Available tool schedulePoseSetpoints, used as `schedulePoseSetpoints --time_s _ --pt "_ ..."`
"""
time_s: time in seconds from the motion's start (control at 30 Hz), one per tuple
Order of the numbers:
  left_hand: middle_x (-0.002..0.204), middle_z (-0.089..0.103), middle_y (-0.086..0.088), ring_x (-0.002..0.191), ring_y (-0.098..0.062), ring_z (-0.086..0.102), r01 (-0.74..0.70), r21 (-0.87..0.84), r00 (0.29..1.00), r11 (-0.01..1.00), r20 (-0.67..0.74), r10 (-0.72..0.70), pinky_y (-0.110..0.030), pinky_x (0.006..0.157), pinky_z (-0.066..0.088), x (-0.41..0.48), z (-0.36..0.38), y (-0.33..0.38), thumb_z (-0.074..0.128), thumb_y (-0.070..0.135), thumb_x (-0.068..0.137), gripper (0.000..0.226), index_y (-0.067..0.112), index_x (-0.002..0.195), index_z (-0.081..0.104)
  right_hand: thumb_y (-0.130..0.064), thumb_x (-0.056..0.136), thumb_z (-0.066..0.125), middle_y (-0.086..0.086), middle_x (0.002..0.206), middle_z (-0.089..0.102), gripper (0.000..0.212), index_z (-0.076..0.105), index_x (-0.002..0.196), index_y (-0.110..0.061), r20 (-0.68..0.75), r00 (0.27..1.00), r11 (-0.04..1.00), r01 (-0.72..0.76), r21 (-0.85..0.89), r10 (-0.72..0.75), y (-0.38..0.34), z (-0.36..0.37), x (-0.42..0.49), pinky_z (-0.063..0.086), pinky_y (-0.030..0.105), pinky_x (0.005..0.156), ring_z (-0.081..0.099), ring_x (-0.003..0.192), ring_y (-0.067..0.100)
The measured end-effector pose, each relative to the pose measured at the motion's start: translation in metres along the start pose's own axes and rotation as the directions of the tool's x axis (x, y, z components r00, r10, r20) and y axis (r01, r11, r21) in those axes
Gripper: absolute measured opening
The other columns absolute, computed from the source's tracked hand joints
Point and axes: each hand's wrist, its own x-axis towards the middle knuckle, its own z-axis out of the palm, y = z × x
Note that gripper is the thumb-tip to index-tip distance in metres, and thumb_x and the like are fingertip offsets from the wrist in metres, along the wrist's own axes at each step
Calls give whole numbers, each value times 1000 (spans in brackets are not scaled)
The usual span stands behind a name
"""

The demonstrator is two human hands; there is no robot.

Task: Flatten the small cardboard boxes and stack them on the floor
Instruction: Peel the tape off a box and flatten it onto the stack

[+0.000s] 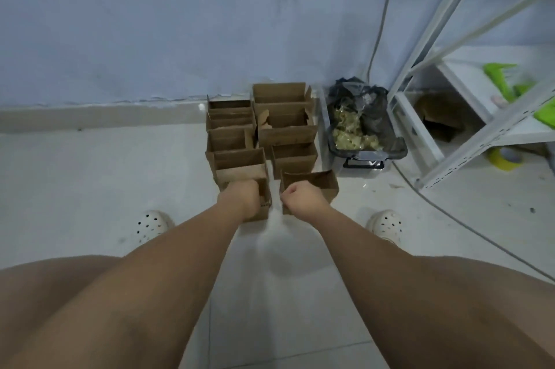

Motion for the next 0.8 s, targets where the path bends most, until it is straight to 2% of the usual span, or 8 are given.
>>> schedulePoseSetpoints --time_s 0.13,0.23,0.3,0.43,0.53,0.6,0.7,0.8 --pt "129 51 -14 115 -31 52 13 37 1000 999 22 -14 -37 92 43 39 34 -16 48 20 93 38 12 131 48 -23 94 49 7 92 69 24 69 94 -10 40 994 995 -97 -28 98 25 28 40 55 41 85 64 87 23" --pt "150 30 -10 136 -31 31 -35 19 994 999 100 33 -44 109 30 63 69 -31 51 16 92 66 21 149 18 -23 93 51 5 91 68 19 68 88 -14 69 984 985 -168 30 166 48 50 55 55 38 85 64 88 21" --pt "148 33 -8 139 -30 24 -24 73 996 997 89 18 -49 111 25 75 93 -46 50 13 90 67 21 148 19 -20 93 54 4 89 68 16 64 81 -18 93 964 953 -260 156 247 60 63 60 54 33 79 65 84 19" --pt "133 51 -5 122 -25 44 100 -28 994 995 -46 -101 -41 101 40 75 130 -65 43 6 90 46 22 133 49 -11 93 54 9 87 67 18 62 76 -13 140 907 811 -418 410 397 70 80 62 49 32 75 62 78 18" --pt "117 60 -4 105 -25 55 126 -152 988 980 -70 -137 -36 88 48 62 151 -65 37 15 94 37 27 118 63 -8 90 53 8 79 65 23 60 69 -14 153 903 780 -424 461 400 74 91 56 47 33 74 62 77 20" --pt "110 63 -4 100 -24 58 116 -133 990 984 -59 -125 -32 80 48 53 159 -66 38 18 94 34 29 113 64 -8 89 52 9 78 65 24 61 67 -14 147 912 785 -404 470 382 74 96 49 45 33 72 63 81 25" --pt "105 62 -3 94 -23 59 104 -156 989 982 -92 -119 -32 77 49 41 158 -67 40 15 94 30 27 112 62 -16 91 50 7 96 66 16 66 88 -15 56 923 818 -365 445 381 76 99 37 48 33 78 62 93 26" --pt "92 60 -4 80 -20 54 144 -487 964 862 -128 -233 -30 70 43 30 144 -62 40 18 98 21 17 97 62 -22 93 48 3 108 61 23 58 114 -20 -60 906 805 -340 486 419 80 94 18 42 28 72 55 91 20"
